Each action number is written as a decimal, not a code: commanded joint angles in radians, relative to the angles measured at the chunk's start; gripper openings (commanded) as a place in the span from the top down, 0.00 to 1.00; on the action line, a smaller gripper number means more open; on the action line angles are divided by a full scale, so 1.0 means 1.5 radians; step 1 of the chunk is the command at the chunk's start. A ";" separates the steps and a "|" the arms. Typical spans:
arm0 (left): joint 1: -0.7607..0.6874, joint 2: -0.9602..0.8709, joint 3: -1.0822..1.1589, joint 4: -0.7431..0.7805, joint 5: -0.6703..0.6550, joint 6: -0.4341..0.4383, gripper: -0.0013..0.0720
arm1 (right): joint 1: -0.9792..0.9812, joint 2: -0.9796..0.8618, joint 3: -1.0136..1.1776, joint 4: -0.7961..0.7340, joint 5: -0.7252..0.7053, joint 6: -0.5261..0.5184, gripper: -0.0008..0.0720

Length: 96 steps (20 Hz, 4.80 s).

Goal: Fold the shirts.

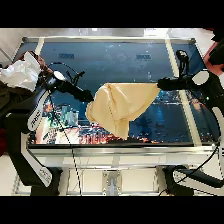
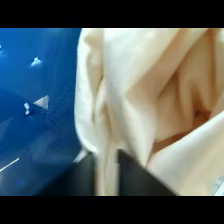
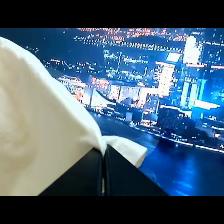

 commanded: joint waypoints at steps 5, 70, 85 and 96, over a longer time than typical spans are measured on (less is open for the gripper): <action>0.028 0.025 0.097 -0.061 -0.084 0.010 0.97 | 0.000 0.022 0.047 -0.100 0.035 0.045 0.94; 0.273 0.432 0.047 0.433 0.071 -0.269 0.04 | -0.224 -0.144 0.392 -0.136 0.210 0.066 0.37; 0.320 0.380 -0.632 -0.224 0.343 -0.006 0.22 | -0.236 -0.126 0.225 0.061 0.187 -0.017 0.37; 0.196 0.317 -0.506 -0.249 0.386 0.010 0.96 | -0.237 -0.102 0.211 0.021 0.261 -0.015 0.38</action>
